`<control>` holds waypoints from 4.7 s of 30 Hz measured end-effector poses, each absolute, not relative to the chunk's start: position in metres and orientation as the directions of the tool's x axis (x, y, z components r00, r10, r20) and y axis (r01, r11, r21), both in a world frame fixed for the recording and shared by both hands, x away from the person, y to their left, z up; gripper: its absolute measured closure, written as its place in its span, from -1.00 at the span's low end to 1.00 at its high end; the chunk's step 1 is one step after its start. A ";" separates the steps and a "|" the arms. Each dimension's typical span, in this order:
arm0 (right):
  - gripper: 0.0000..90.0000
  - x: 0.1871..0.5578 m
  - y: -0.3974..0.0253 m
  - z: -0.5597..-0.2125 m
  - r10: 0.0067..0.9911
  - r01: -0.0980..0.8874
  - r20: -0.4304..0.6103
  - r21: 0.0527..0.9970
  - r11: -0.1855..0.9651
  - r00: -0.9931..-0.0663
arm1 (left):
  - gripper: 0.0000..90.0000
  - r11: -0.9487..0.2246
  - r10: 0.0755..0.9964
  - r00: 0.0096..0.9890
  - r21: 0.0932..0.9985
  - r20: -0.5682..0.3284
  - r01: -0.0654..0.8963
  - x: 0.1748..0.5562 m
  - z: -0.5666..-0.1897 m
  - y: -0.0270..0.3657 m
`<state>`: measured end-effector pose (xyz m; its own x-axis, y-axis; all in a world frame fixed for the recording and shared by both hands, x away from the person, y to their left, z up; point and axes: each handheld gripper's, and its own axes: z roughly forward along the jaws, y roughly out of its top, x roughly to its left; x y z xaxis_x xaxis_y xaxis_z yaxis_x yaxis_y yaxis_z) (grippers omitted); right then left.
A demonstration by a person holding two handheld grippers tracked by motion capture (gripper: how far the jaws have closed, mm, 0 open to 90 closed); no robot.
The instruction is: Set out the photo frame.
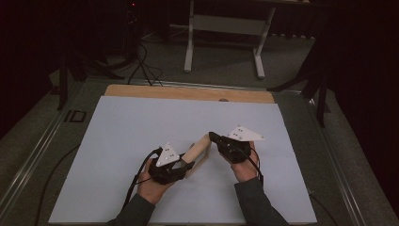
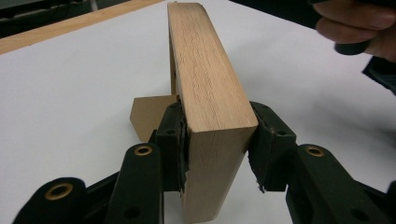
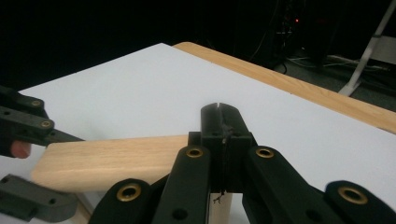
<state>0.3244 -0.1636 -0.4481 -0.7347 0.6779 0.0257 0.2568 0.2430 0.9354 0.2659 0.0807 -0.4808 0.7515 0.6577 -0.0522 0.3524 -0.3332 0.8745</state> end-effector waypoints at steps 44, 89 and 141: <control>0.99 0.327 -0.158 -0.458 0.684 0.267 -0.012 0.915 0.301 -0.730 | 0.22 -0.371 0.677 0.736 0.864 0.000 0.341 0.263 -0.482 0.082; 0.04 0.320 -0.172 -0.446 0.595 0.256 -0.014 0.895 0.366 -0.803 | 0.27 -0.327 0.765 0.643 0.854 -0.013 0.405 0.271 -0.486 0.085; -0.23 0.328 -0.158 -0.475 0.579 0.339 0.018 0.825 0.452 -0.815 | 0.30 -0.350 0.758 0.652 0.847 0.005 0.400 0.279 -0.483 0.091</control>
